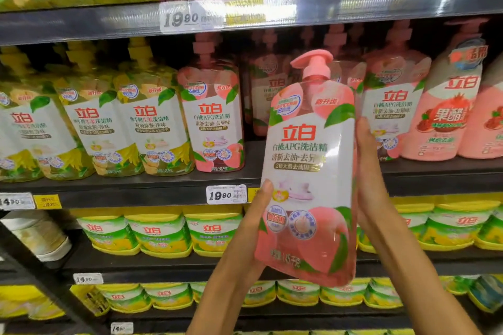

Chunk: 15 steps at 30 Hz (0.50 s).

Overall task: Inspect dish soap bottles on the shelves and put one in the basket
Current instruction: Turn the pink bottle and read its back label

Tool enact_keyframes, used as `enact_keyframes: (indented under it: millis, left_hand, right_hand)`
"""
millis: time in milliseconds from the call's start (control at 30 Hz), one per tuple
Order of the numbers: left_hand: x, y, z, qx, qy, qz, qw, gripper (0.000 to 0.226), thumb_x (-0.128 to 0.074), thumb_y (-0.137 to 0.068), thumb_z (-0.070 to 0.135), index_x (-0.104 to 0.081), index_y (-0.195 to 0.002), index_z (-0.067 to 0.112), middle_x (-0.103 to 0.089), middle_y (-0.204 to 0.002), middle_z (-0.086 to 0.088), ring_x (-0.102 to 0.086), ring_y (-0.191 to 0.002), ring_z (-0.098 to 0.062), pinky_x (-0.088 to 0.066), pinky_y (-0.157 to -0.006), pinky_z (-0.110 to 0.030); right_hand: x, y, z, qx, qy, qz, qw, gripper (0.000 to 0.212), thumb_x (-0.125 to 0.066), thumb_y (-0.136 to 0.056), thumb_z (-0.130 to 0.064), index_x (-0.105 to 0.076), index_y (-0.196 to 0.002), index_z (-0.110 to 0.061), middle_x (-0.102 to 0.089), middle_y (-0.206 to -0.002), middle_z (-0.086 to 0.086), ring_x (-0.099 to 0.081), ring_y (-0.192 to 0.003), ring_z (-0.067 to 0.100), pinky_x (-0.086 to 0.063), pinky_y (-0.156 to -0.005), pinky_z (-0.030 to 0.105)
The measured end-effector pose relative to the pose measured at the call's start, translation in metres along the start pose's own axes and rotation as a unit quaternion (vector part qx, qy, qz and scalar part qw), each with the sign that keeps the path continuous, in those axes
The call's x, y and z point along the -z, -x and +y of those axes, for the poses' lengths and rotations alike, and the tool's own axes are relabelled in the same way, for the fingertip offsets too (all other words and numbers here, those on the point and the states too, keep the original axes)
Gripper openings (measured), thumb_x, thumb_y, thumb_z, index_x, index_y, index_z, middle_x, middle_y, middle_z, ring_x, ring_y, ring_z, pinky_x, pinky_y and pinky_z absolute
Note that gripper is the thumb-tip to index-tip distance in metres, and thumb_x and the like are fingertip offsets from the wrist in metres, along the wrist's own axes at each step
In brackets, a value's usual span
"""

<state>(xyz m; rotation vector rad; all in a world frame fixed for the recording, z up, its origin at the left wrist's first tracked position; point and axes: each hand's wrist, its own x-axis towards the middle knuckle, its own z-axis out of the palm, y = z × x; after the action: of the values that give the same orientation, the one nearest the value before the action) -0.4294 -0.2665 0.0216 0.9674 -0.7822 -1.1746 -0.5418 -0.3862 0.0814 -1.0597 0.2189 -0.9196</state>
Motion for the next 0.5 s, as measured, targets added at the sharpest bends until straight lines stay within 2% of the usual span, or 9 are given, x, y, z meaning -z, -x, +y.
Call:
enact_keyframes:
  millis: [67, 100, 133, 233, 267, 333, 400, 500]
  left_hand:
    - [-0.002, -0.002, 0.000, -0.015, -0.047, 0.051, 0.997, 0.079, -0.073, -0.057, 0.072, -0.063, -0.123, 0.029, -0.068, -0.120, -0.003, -0.063, -0.113, -0.023, -0.047, -0.100, -0.044]
    - [-0.002, -0.003, -0.001, -0.034, -0.075, 0.060, 0.995, 0.077, -0.072, -0.059, 0.070, -0.062, -0.124, 0.029, -0.069, -0.119, -0.002, -0.064, -0.112, -0.023, -0.046, -0.101, -0.046]
    - [-0.003, -0.003, 0.000, -0.056, -0.103, 0.059, 0.991, 0.069, -0.069, -0.063, 0.067, -0.062, -0.121, 0.030, -0.070, -0.116, -0.001, -0.066, -0.109, -0.021, -0.048, -0.098, -0.043]
    - [-0.003, -0.002, 0.003, -0.104, -0.176, 0.046, 0.978, 0.053, -0.068, -0.065, 0.055, -0.060, -0.113, 0.035, -0.073, -0.106, 0.011, -0.070, -0.096, -0.010, -0.056, -0.071, -0.022]
    - [-0.003, 0.000, 0.003, -0.116, -0.192, 0.041, 0.974, 0.056, -0.072, -0.063, 0.054, -0.057, -0.114, 0.037, -0.072, -0.105, 0.016, -0.070, -0.095, -0.006, -0.055, -0.067, -0.017]
    - [-0.001, 0.001, -0.001, -0.137, -0.216, 0.020, 0.967, 0.070, -0.082, -0.056, 0.057, -0.051, -0.117, 0.040, -0.069, -0.109, 0.020, -0.067, -0.099, -0.002, -0.055, -0.068, -0.015]
    - [0.000, 0.002, -0.004, -0.155, -0.235, 0.013, 0.960, 0.075, -0.086, -0.055, 0.053, -0.050, -0.119, 0.042, -0.067, -0.116, 0.015, -0.065, -0.106, -0.006, -0.056, -0.075, -0.020]
    - [0.007, -0.002, -0.002, -0.179, -0.252, 0.012, 0.951, 0.083, -0.091, -0.056, 0.035, -0.048, -0.126, 0.037, -0.066, -0.122, 0.001, -0.062, -0.115, -0.019, -0.057, -0.086, -0.040]
  right_hand:
    - [0.003, -0.004, -0.011, 0.022, 0.051, -0.008, 0.998, 0.063, -0.041, -0.090, -0.061, -0.056, -0.132, -0.017, -0.068, -0.124, 0.006, -0.064, -0.116, 0.021, -0.056, -0.090, 0.033]
    - [0.004, -0.004, -0.013, 0.025, 0.066, -0.023, 0.997, 0.064, -0.041, -0.091, -0.058, -0.053, -0.135, -0.013, -0.066, -0.126, 0.010, -0.062, -0.118, 0.024, -0.055, -0.093, 0.036]
    - [0.005, -0.002, -0.012, 0.026, 0.081, -0.029, 0.996, 0.061, -0.044, -0.092, -0.054, -0.051, -0.135, -0.010, -0.067, -0.124, 0.011, -0.064, -0.115, 0.025, -0.056, -0.090, 0.036]
    - [0.010, 0.003, -0.004, 0.028, 0.106, -0.027, 0.994, 0.052, -0.068, -0.083, -0.034, -0.056, -0.127, -0.007, -0.074, -0.107, 0.012, -0.072, -0.097, 0.025, -0.059, -0.072, 0.030]
    - [0.012, 0.005, -0.002, 0.032, 0.107, -0.033, 0.993, 0.053, -0.071, -0.079, -0.030, -0.058, -0.124, -0.007, -0.075, -0.104, 0.011, -0.073, -0.094, 0.024, -0.059, -0.069, 0.029]
    - [0.018, 0.009, 0.001, 0.046, 0.094, -0.045, 0.994, 0.058, -0.081, -0.069, -0.028, -0.059, -0.119, -0.009, -0.076, -0.097, 0.009, -0.074, -0.088, 0.022, -0.059, -0.066, 0.028]
    - [0.024, 0.012, 0.003, 0.068, 0.093, -0.063, 0.991, 0.073, -0.091, -0.055, -0.038, -0.058, -0.116, -0.015, -0.077, -0.096, 0.006, -0.074, -0.086, 0.021, -0.059, -0.065, 0.030]
    - [0.028, 0.013, 0.004, 0.100, 0.131, -0.080, 0.983, 0.093, -0.094, -0.039, -0.054, -0.057, -0.117, -0.019, -0.074, -0.103, 0.005, -0.072, -0.095, 0.023, -0.059, -0.077, 0.039]
